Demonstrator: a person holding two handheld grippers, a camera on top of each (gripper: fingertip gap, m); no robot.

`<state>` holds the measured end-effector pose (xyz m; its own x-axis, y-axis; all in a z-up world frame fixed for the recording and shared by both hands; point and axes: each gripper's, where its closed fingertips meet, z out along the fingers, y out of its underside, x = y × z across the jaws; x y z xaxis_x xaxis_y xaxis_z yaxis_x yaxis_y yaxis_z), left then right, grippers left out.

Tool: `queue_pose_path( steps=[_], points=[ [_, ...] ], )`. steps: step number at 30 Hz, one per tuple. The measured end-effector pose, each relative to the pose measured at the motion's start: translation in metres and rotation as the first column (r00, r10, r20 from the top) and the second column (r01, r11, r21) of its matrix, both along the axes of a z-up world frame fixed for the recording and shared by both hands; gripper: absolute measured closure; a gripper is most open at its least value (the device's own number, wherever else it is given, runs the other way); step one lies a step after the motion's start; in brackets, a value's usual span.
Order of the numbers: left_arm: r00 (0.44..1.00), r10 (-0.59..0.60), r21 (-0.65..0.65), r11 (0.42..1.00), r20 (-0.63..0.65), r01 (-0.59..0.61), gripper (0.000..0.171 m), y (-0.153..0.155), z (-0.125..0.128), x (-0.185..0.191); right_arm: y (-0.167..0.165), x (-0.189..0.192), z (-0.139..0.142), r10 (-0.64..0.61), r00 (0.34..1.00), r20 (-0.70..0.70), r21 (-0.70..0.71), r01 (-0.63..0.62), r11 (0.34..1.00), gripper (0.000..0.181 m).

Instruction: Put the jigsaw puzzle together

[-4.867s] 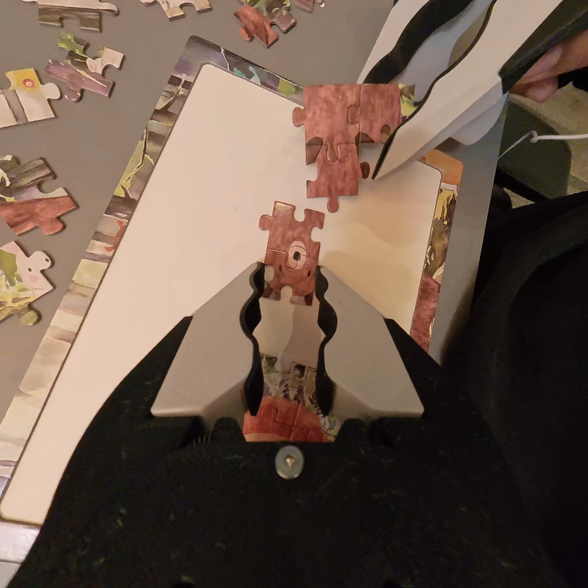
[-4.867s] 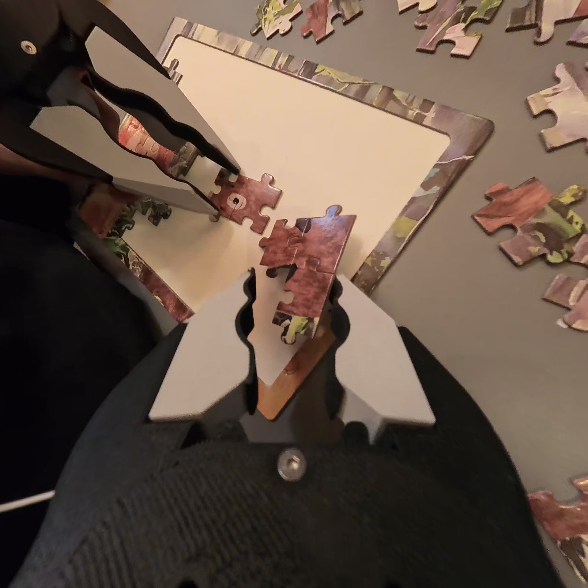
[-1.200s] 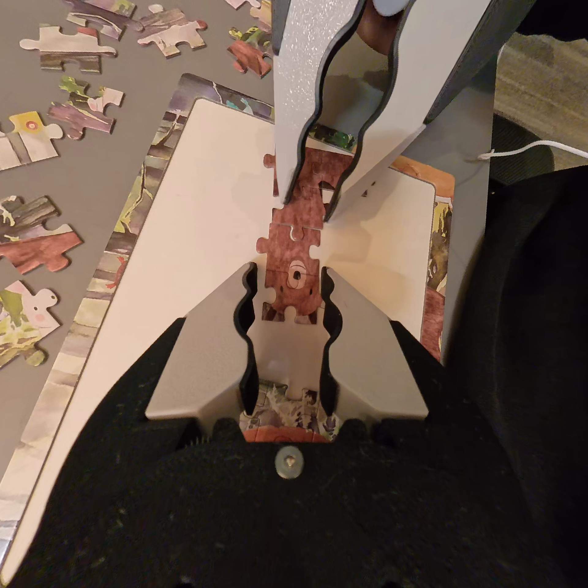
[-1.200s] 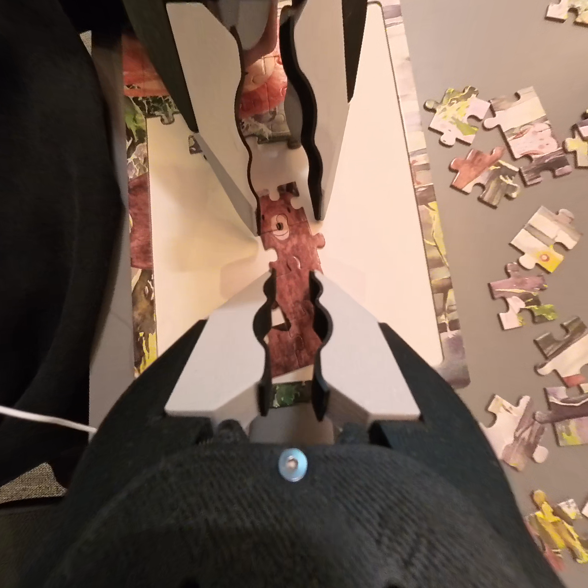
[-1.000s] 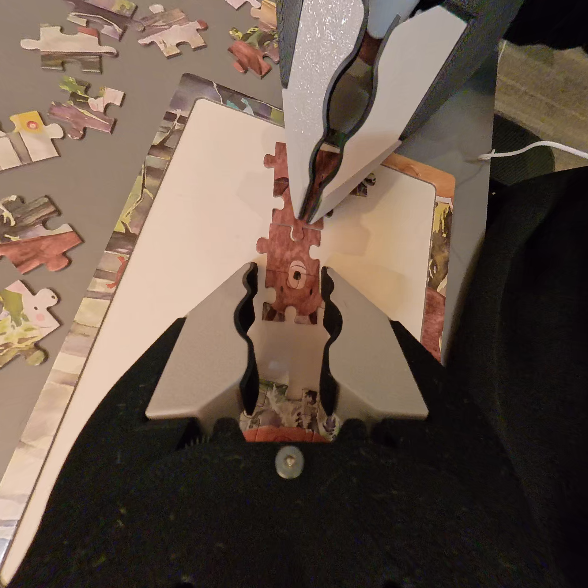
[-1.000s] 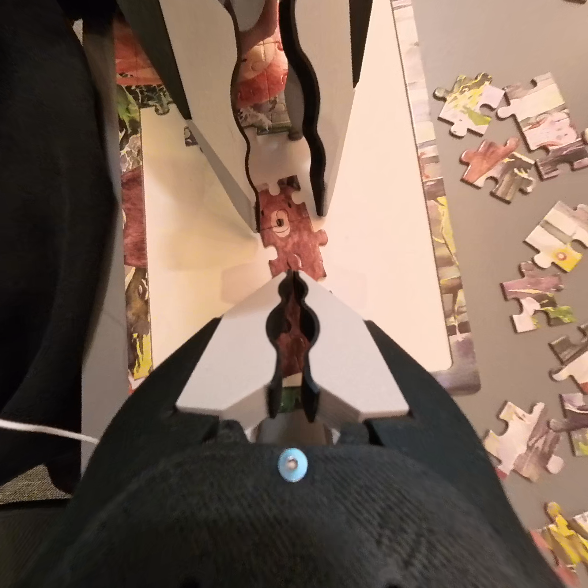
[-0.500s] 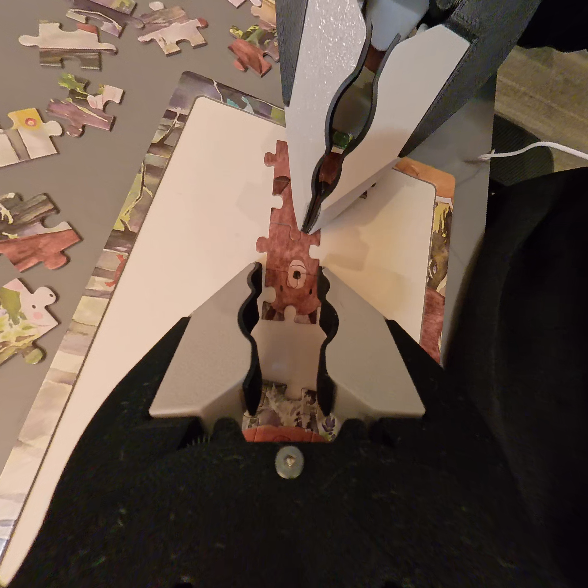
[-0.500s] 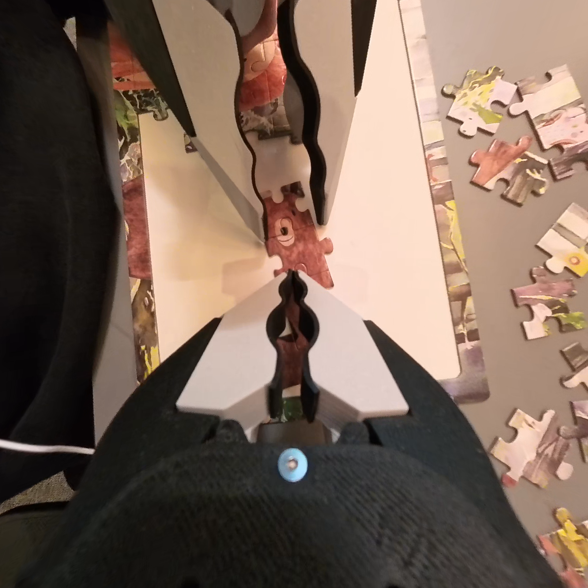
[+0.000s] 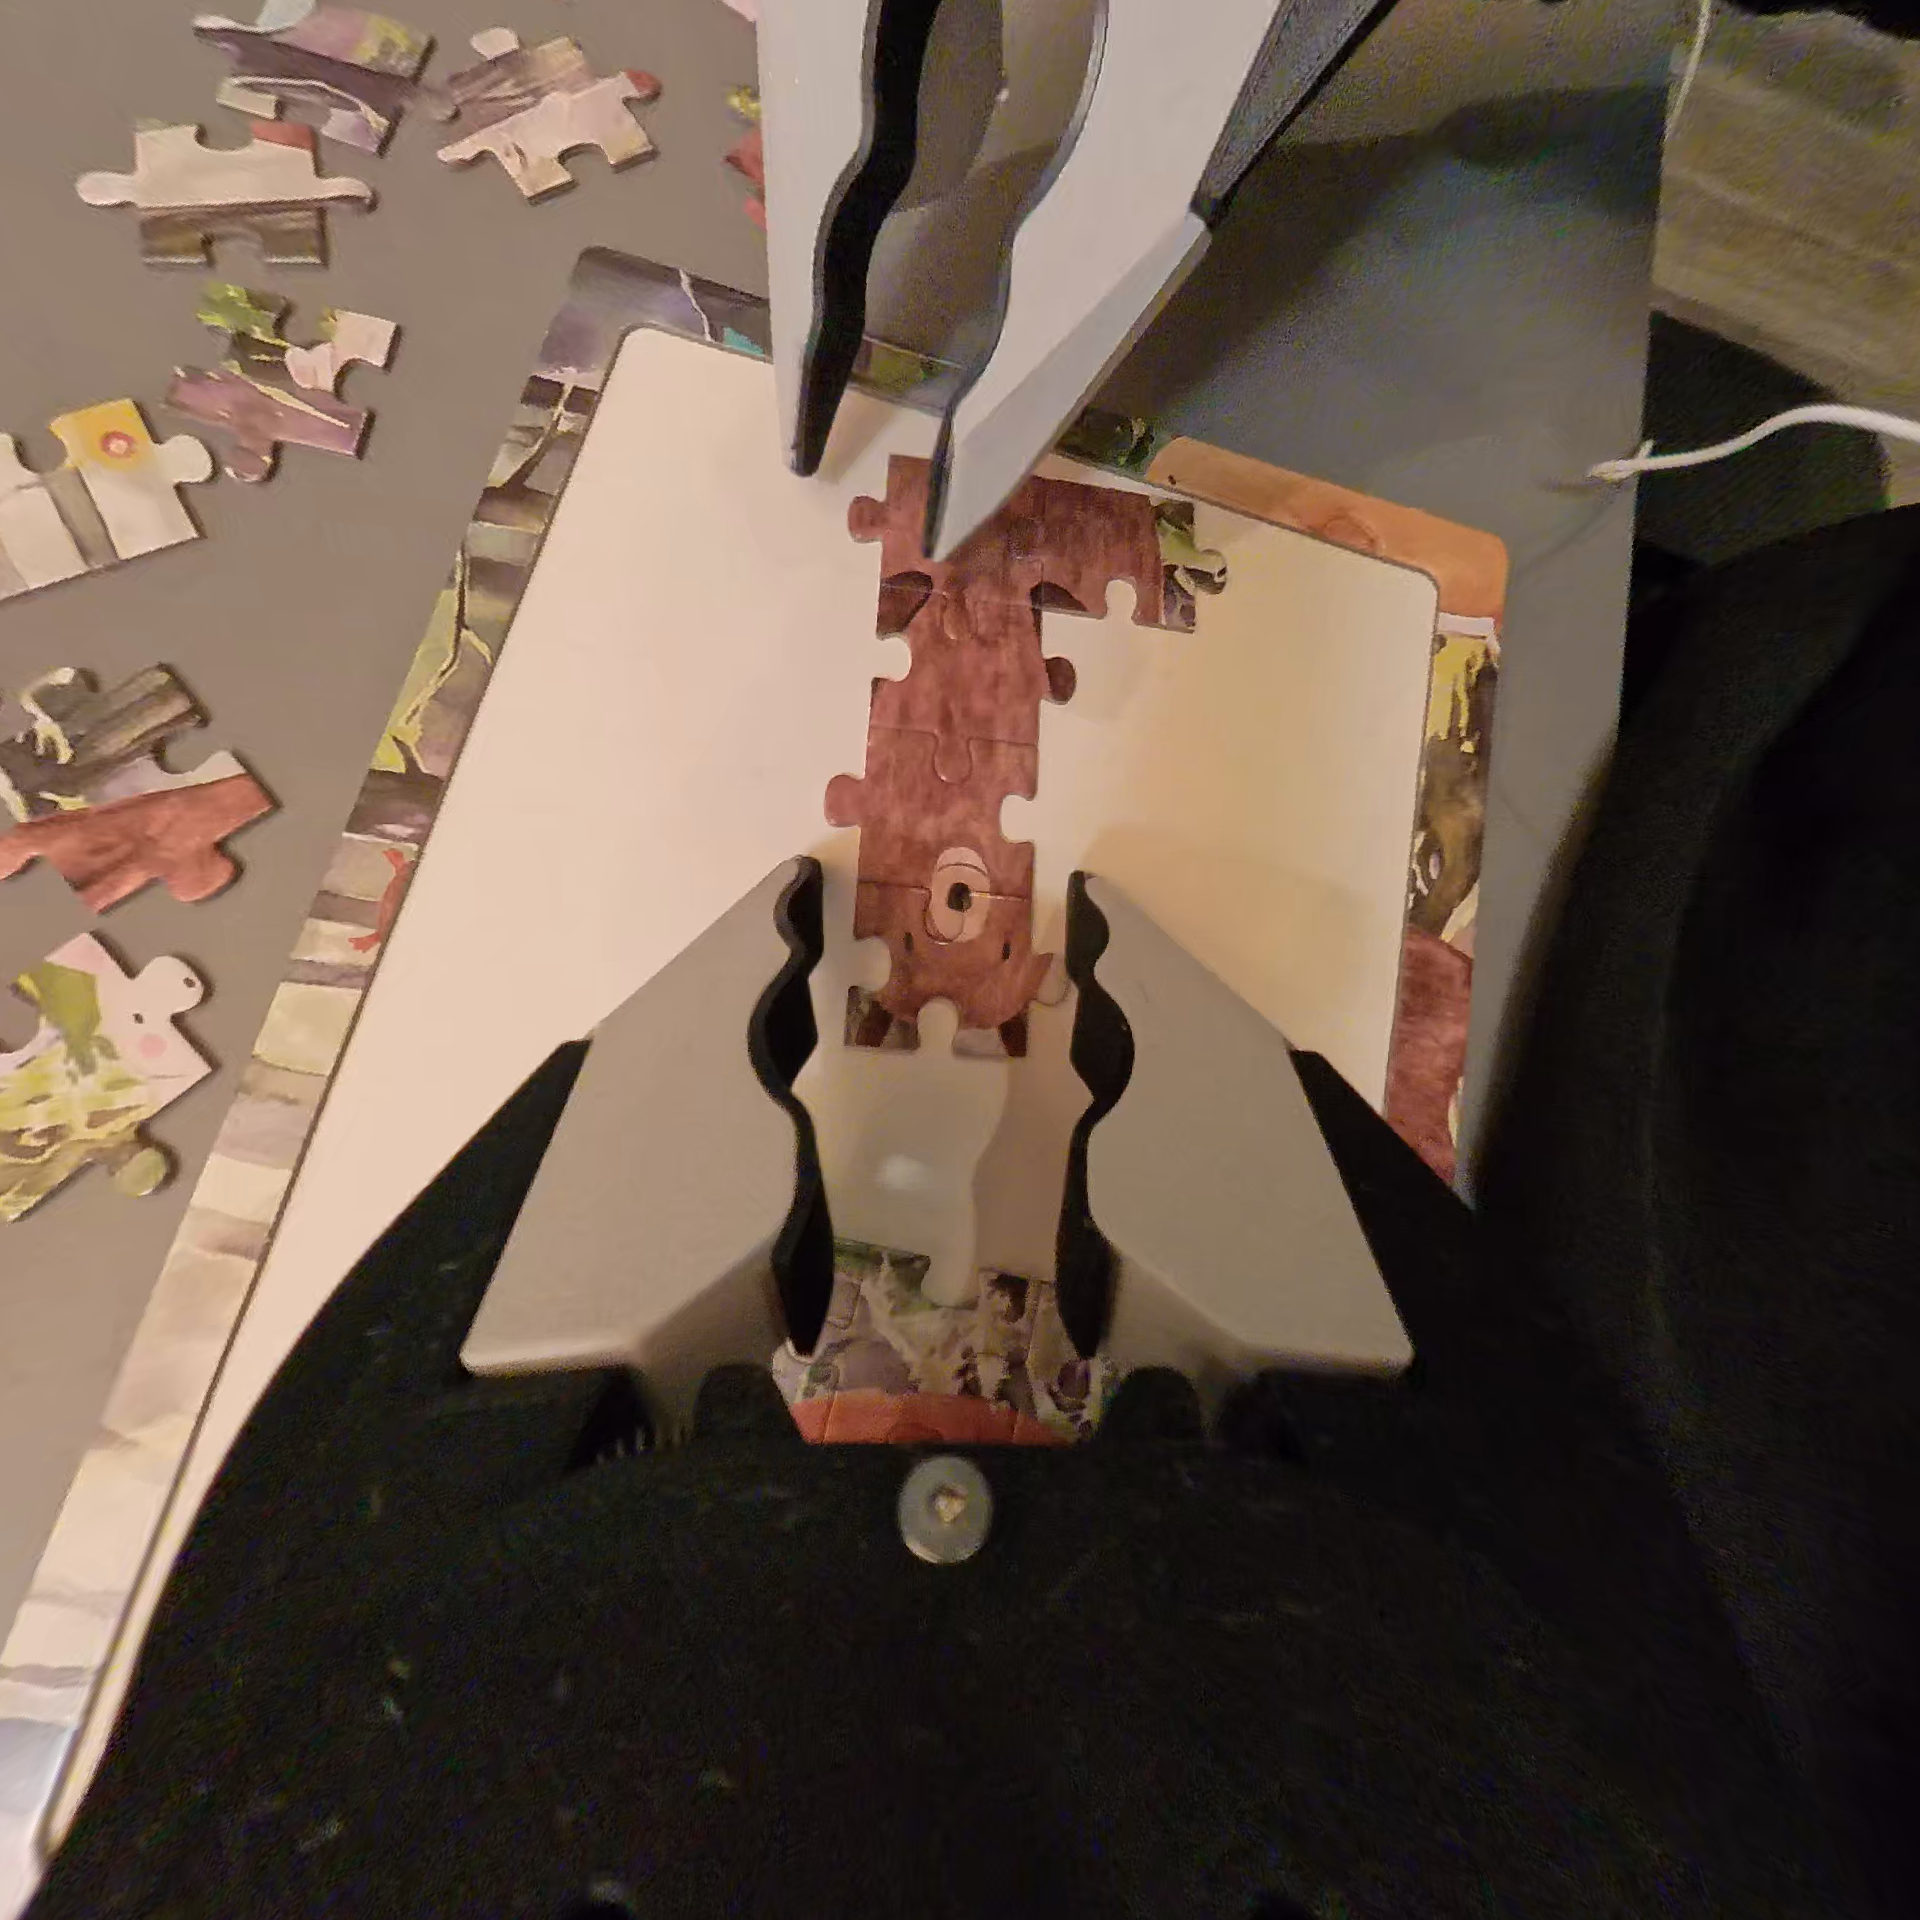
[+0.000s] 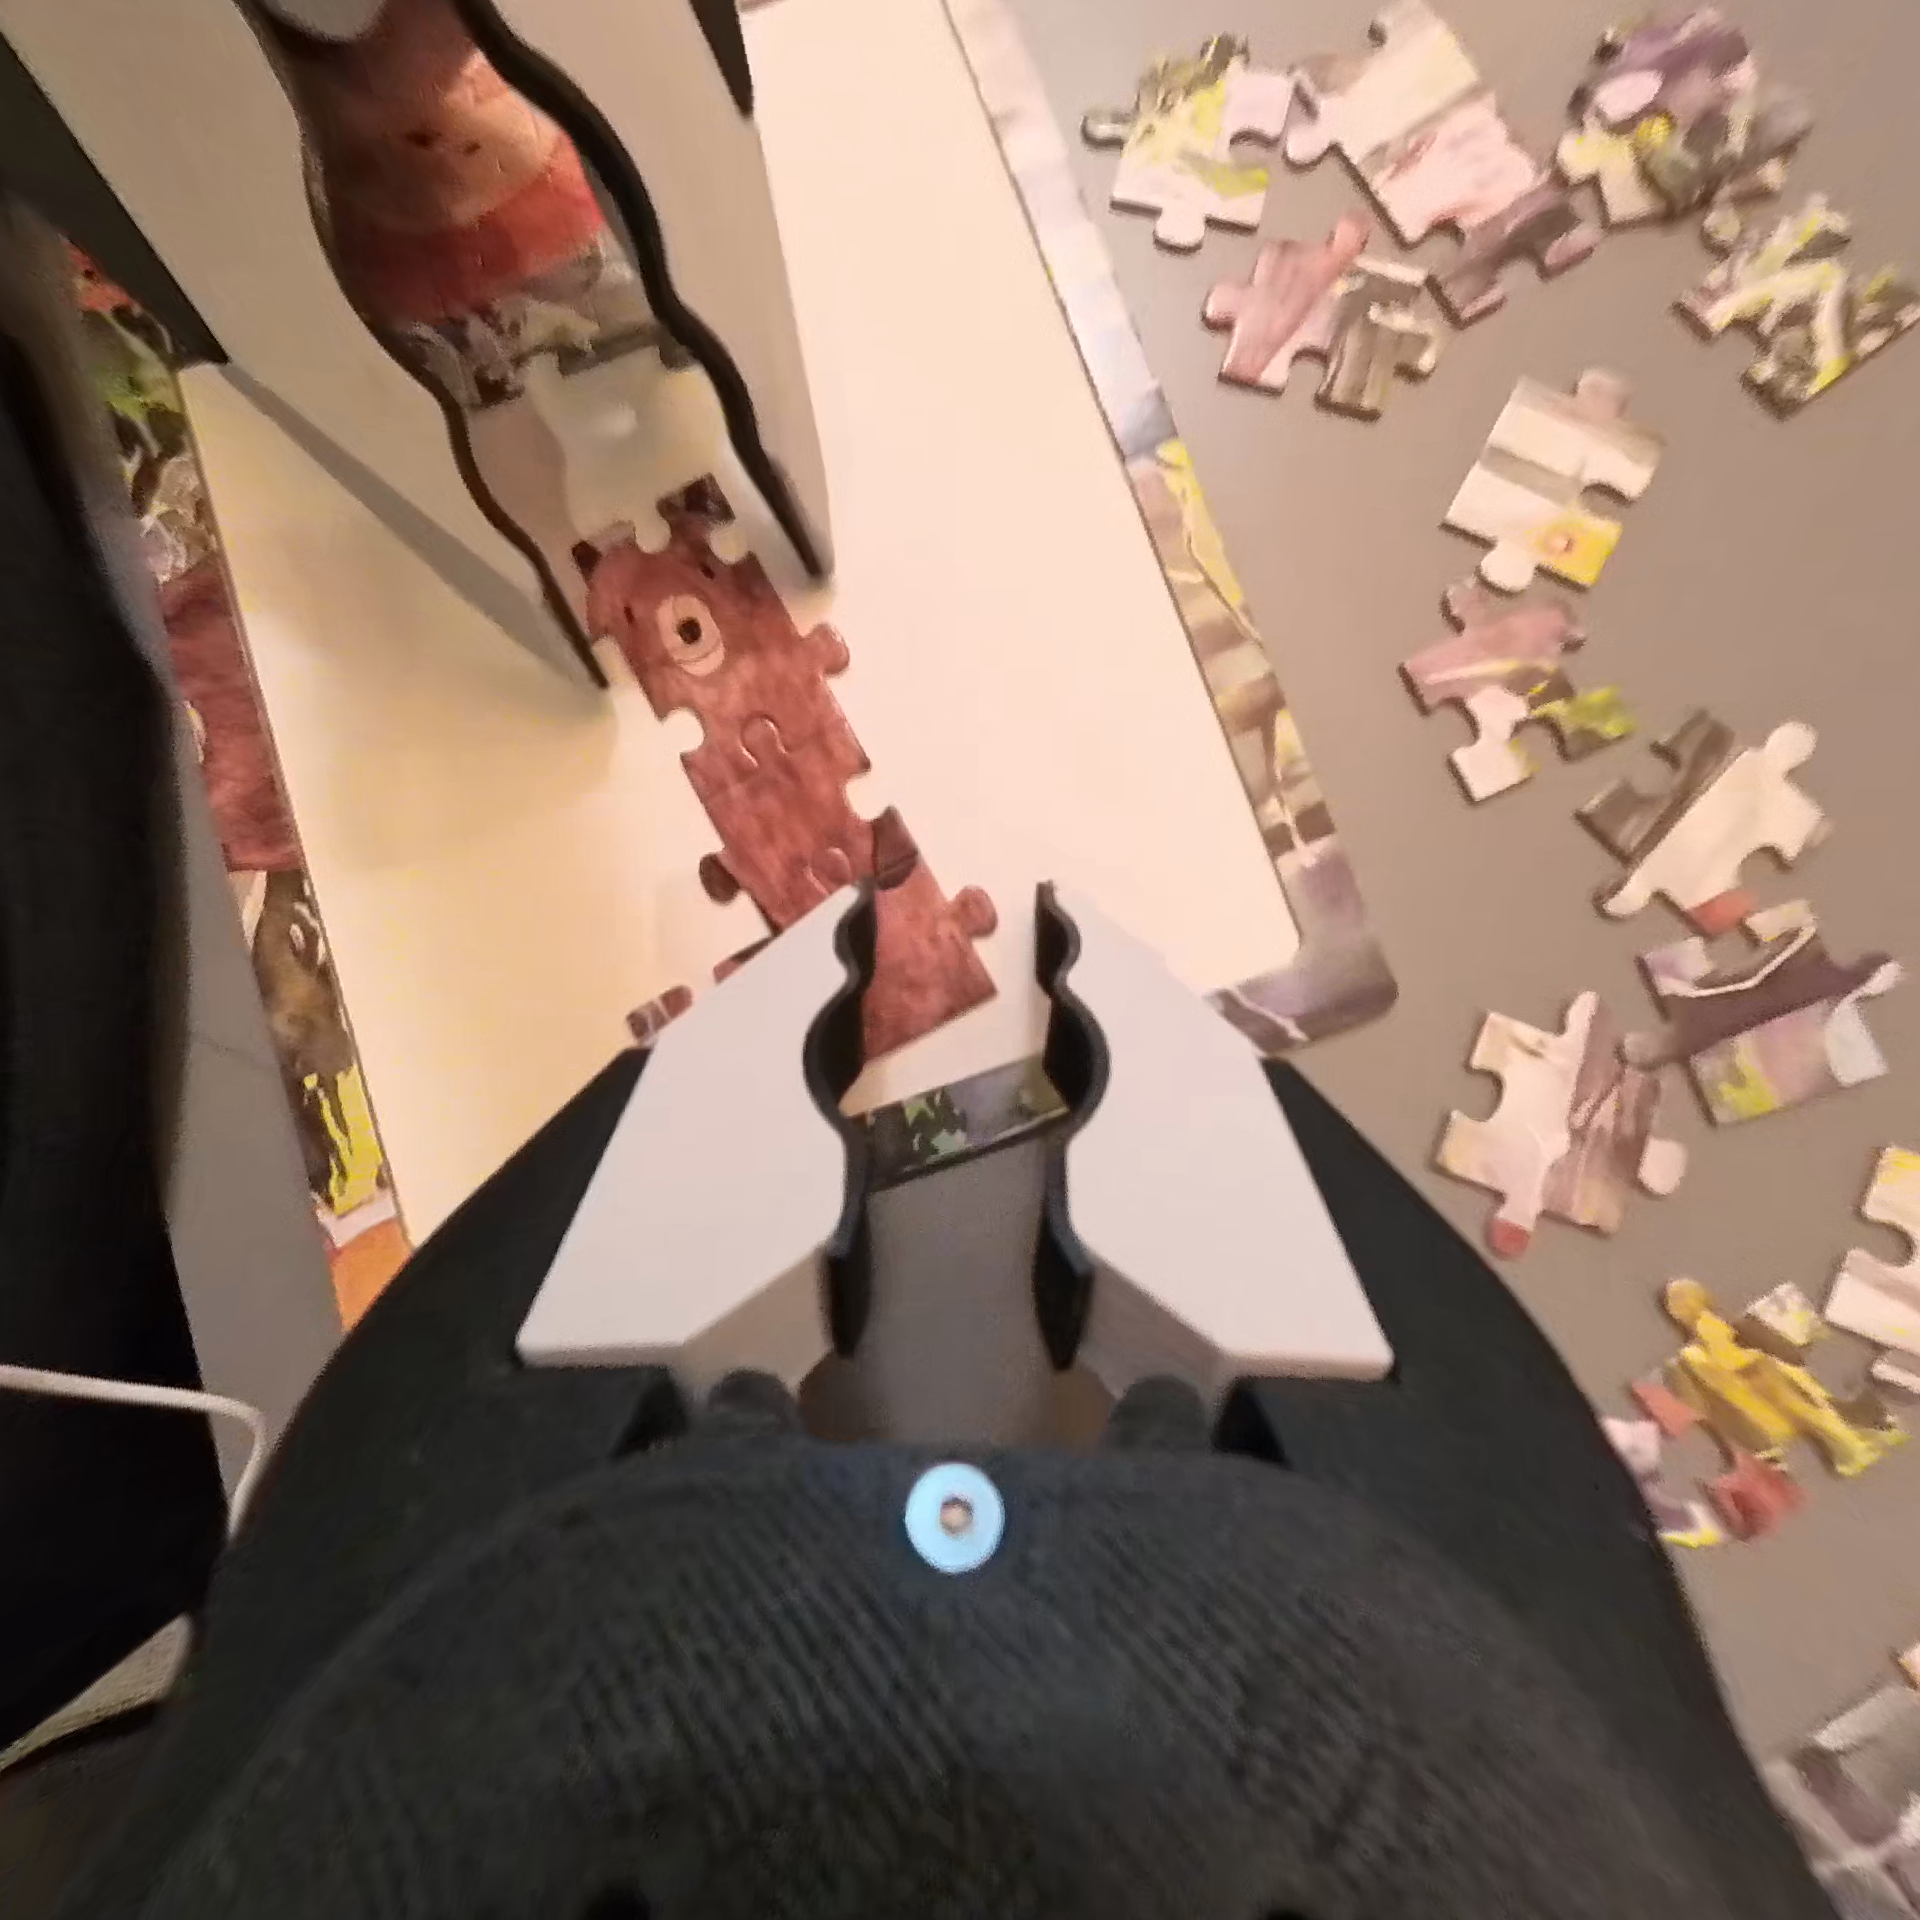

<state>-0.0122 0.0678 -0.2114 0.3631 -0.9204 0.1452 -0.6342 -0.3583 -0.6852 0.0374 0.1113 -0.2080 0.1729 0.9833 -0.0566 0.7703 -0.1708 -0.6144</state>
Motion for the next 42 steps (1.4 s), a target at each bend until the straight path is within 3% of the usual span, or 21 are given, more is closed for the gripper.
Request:
queue_pose_path(
  steps=[11,21,32,38,42],
  points=[
    [0.984,0.137,0.18,0.977,-0.118,-0.114,0.124,0.029,0.0,-0.009,-0.028,0.014,0.001,-0.014,1.0,-0.017,-0.22,0.01,0.975,0.146],
    [0.969,0.229,0.159,0.964,-0.097,-0.212,0.124,0.049,0.0,-0.009,-0.074,0.0,0.005,0.042,0.993,-0.11,-0.35,-0.078,0.933,0.146],
    [0.974,0.22,0.09,0.973,-0.051,-0.215,0.125,0.05,-0.001,-0.003,-0.071,-0.018,0.013,0.033,0.98,-0.196,-0.238,-0.08,0.968,0.146],
    [0.969,0.243,0.065,0.967,0.041,-0.245,0.128,0.055,0.014,-0.005,-0.062,-0.021,0.026,0.05,0.962,-0.27,-0.022,-0.058,0.998,0.122],
    [0.951,0.295,0.056,0.952,0.097,-0.301,0.129,0.068,0.026,-0.021,-0.067,-0.024,0.014,0.09,0.972,-0.215,0.077,-0.075,0.994,0.116]
  ],
)
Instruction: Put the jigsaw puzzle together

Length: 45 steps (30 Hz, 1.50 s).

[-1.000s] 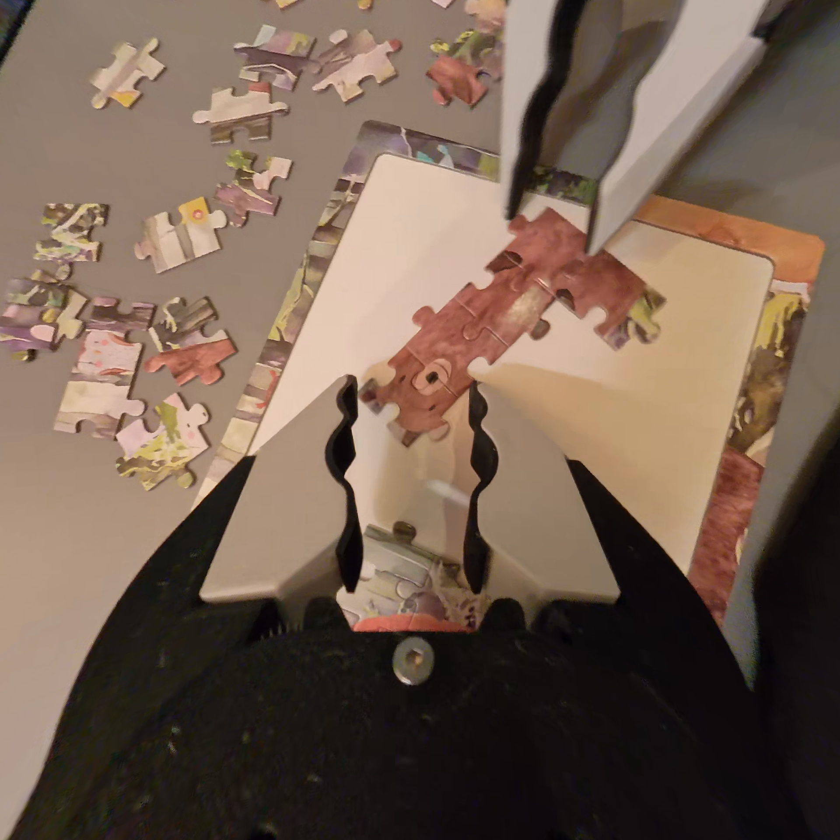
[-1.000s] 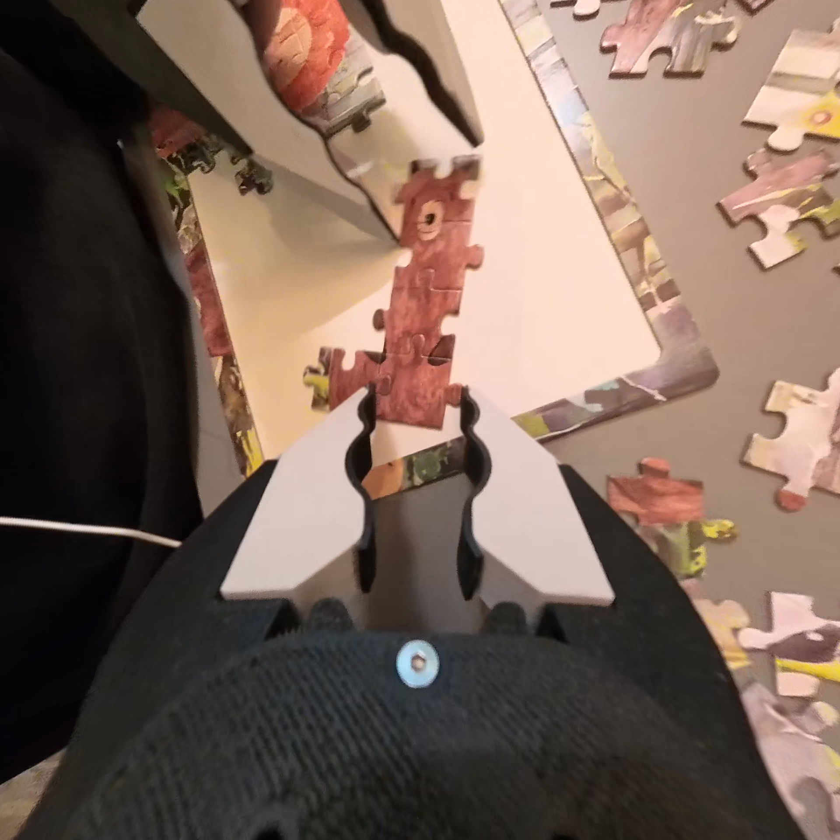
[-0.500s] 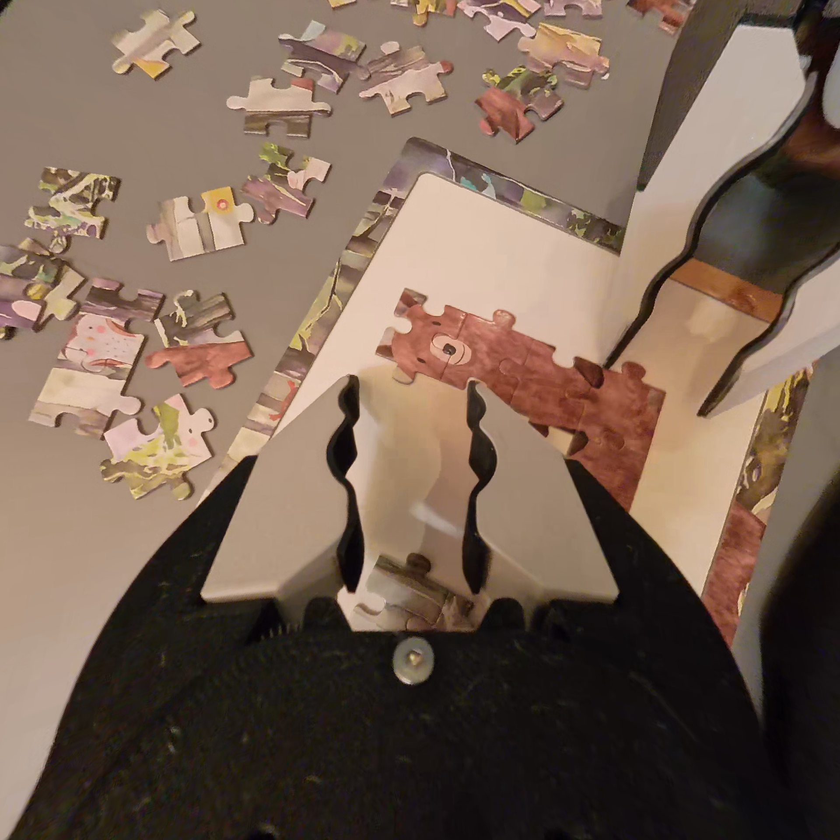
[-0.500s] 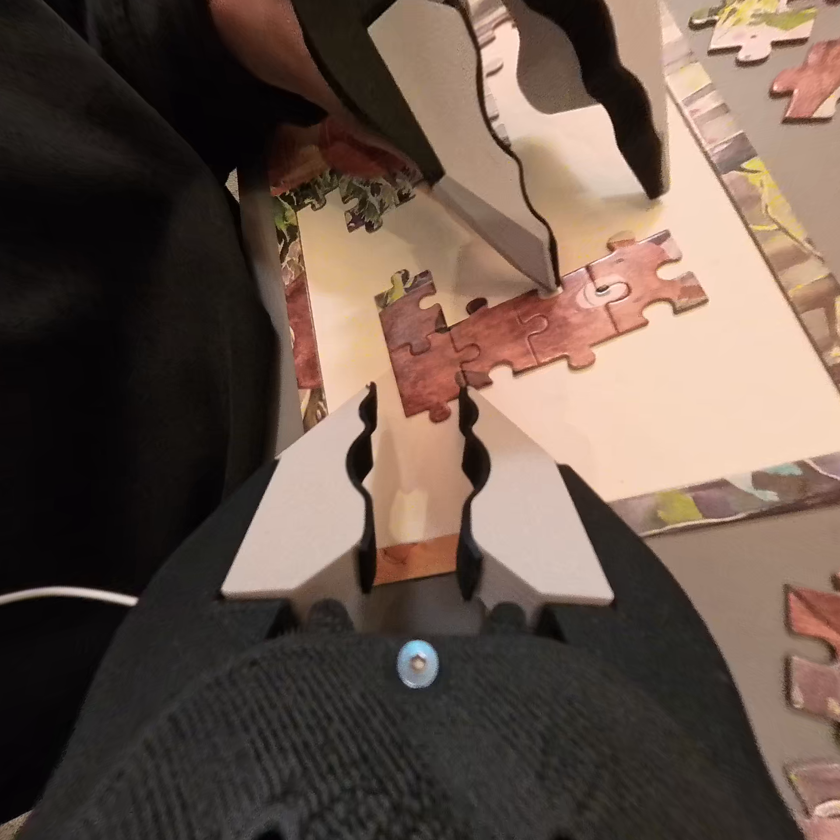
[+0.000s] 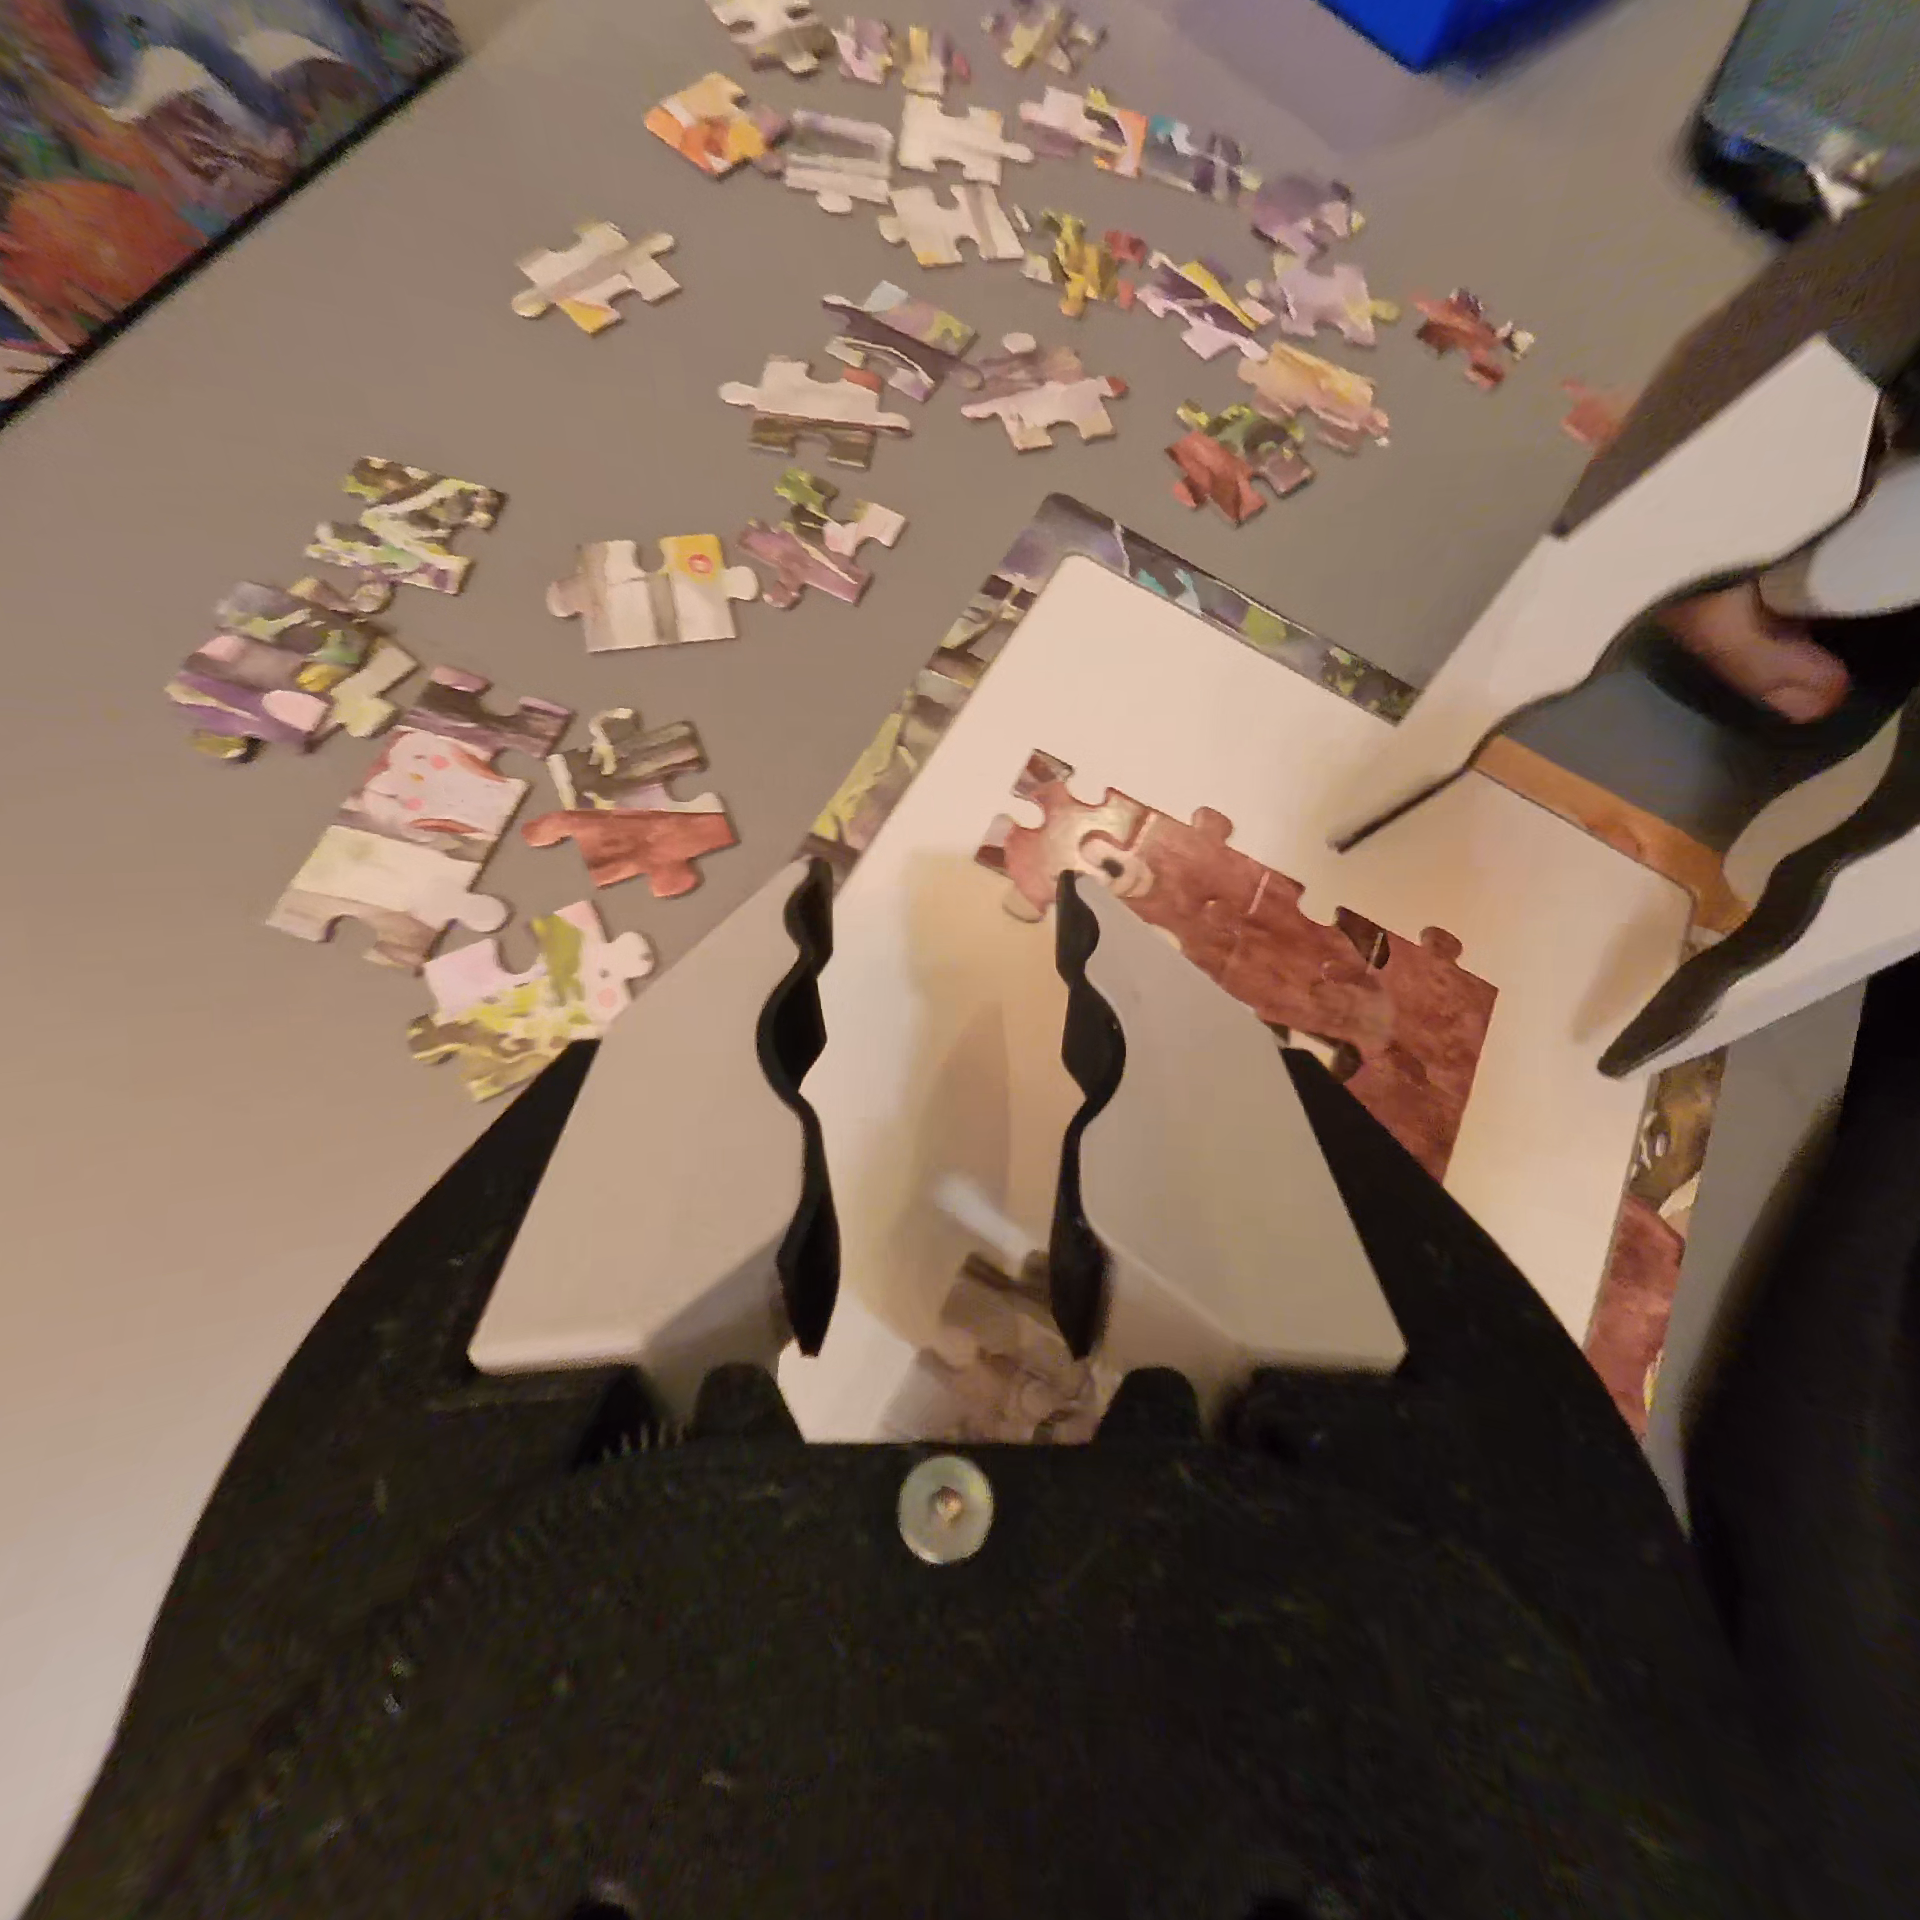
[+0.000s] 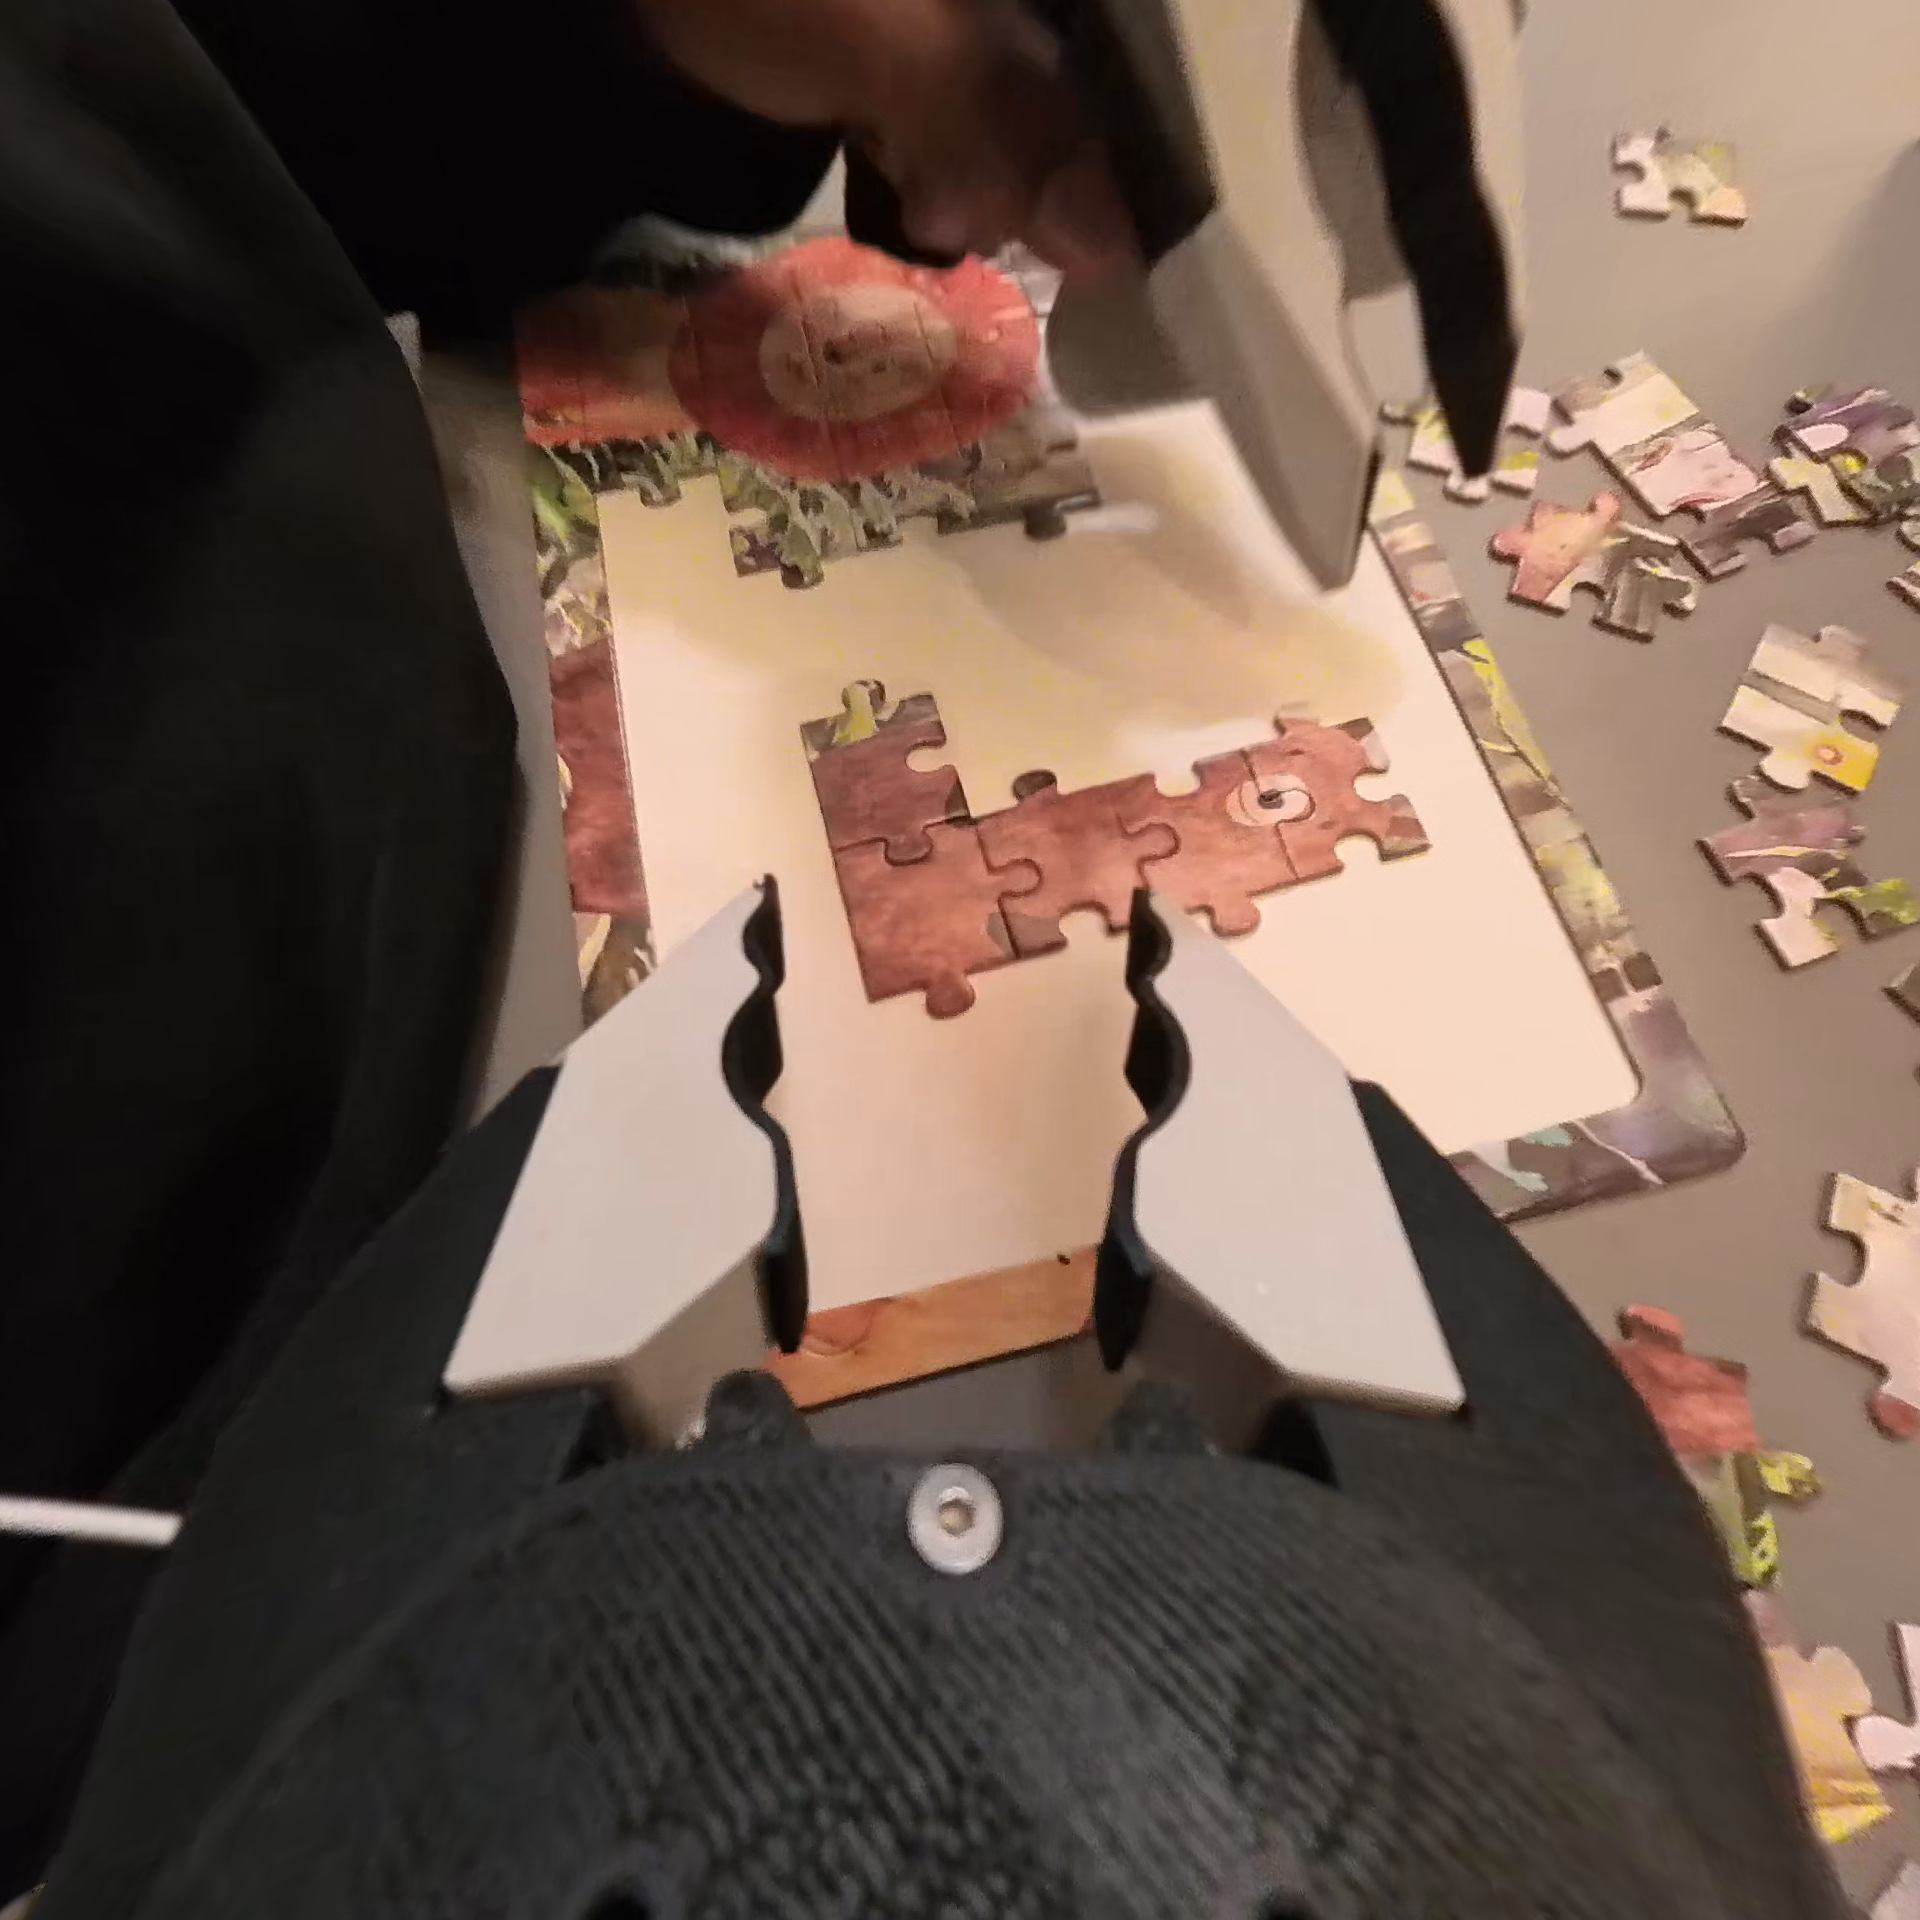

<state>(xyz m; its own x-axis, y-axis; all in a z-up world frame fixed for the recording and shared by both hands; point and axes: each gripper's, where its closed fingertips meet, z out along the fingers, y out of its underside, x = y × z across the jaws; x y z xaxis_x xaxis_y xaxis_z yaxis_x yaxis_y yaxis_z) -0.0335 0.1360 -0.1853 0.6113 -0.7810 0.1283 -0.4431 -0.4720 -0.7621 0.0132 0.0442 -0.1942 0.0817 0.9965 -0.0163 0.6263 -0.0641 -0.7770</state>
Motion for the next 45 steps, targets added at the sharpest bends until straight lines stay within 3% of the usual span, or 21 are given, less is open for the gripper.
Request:
queue_pose_path(
  steps=[5,15,20,23,26,30,33,36,45],
  points=[
    [0.997,0.061,0.021,0.998,0.049,-0.063,0.131,0.016,0.012,-0.023,0.002,0.0,-0.016,-0.017,0.998,0.065,0.021,0.016,1.0,0.122],
    [0.99,0.095,0.052,0.994,0.105,-0.101,0.131,0.025,0.015,-0.04,0.008,-0.007,-0.015,-0.022,0.997,0.079,0.06,0.017,0.998,0.124],
    [0.989,0.067,0.062,0.995,0.128,-0.075,0.131,0.023,0.016,-0.038,0.037,0.004,0.007,-0.062,0.998,0.024,0.098,0.06,0.993,0.123],
    [0.989,0.015,0.052,0.998,0.147,-0.023,0.135,0.017,0.016,-0.03,0.049,0.005,0.018,-0.057,0.998,-0.03,0.035,0.058,0.998,0.122],
    [0.99,-0.02,0.051,0.999,0.137,0.013,0.139,0.011,0.014,-0.024,0.044,0.002,0.012,-0.034,0.999,-0.008,-0.058,0.034,0.998,0.12],
    [0.98,-0.151,0.025,0.989,0.128,0.149,0.151,-0.011,0.01,-0.005,0.023,0.002,-0.006,0.002,0.999,0.047,-0.102,0.003,0.995,0.122],
    [0.971,-0.233,-0.027,0.972,0.057,0.235,0.15,-0.027,-0.004,0.009,0.012,0.002,-0.012,-0.007,0.998,0.06,-0.137,0.016,0.99,0.125],
    [0.979,-0.204,-0.083,0.976,-0.001,0.203,0.142,-0.026,-0.017,0.012,0.005,0.001,-0.012,-0.035,0.998,0.051,-0.185,0.044,0.982,0.129],
    [0.975,-0.091,-0.149,0.981,0.204,0.123,0.143,-0.011,0.003,0.003,-0.013,-0.001,-0.01,0.004,0.999,0.039,-0.244,0.006,0.97,0.132]
  ],
)
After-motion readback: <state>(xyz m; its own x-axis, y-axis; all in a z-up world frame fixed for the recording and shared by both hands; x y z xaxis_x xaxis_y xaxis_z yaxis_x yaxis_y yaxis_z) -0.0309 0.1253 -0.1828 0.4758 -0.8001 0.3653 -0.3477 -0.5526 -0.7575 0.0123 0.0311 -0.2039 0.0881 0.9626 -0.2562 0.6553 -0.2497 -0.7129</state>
